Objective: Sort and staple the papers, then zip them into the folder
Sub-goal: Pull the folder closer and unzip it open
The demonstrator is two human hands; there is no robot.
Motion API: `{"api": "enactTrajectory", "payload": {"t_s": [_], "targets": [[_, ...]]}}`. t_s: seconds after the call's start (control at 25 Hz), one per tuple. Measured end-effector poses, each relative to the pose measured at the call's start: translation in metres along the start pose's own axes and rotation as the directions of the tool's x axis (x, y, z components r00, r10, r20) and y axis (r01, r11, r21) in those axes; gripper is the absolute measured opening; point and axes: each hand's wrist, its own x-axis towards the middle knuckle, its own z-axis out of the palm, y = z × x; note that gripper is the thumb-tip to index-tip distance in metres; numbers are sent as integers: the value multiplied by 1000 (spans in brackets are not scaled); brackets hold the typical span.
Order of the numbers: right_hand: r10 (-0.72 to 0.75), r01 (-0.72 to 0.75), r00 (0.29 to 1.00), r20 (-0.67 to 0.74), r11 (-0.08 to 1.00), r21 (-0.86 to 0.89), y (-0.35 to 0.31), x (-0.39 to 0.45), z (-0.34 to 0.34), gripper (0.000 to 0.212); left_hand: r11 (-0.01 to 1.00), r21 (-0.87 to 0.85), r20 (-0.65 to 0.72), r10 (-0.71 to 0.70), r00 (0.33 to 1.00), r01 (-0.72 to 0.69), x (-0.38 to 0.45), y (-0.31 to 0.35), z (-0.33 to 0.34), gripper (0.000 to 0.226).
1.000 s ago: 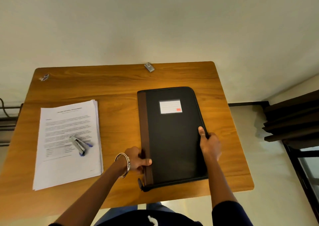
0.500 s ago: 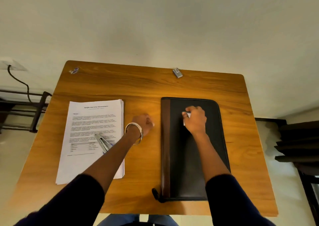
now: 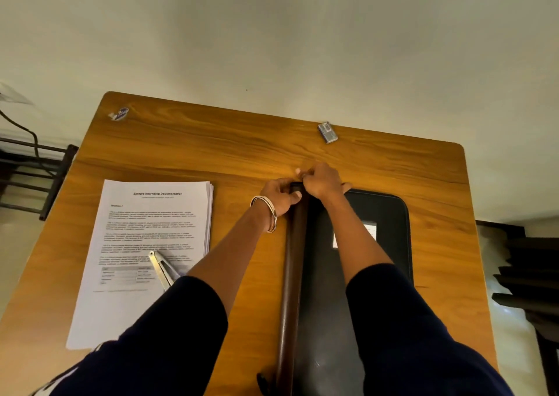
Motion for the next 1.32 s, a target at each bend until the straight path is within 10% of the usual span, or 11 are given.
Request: {"api": "enactTrajectory", "payload": {"t_s": [0.16, 0.36, 0.72, 0.88, 1.04, 1.32], "targets": [[-26, -34, 990, 136, 908, 418, -15, 2, -1, 14, 983, -180, -54, 12, 998, -22, -3, -10, -2, 24], [-5, 6, 1000, 13, 992, -125, -25, -5, -1, 24, 979, -198, -102, 24, 994, -44, -4, -12, -4, 27], [54, -44, 996, 78, 992, -121, -38, -8, 2, 13, 943, -334, -143, -45, 989, -6, -8, -4, 0, 44], [14, -22, 988, -156, 999, -49, -26, -10, 4, 9, 975, -220, -145, -7, 989, -25, -7, -5, 2, 39], [-226, 188, 971, -72, 917, -352, -15, -8, 3, 19, 1000, -26, -171, 10, 985, -14, -5, -3, 7, 30], [-190, 157, 979, -72, 932, -328, 4, -2, -4, 24, 964, 264, -234, 34, 972, 29, -10, 12, 15, 27]]}}
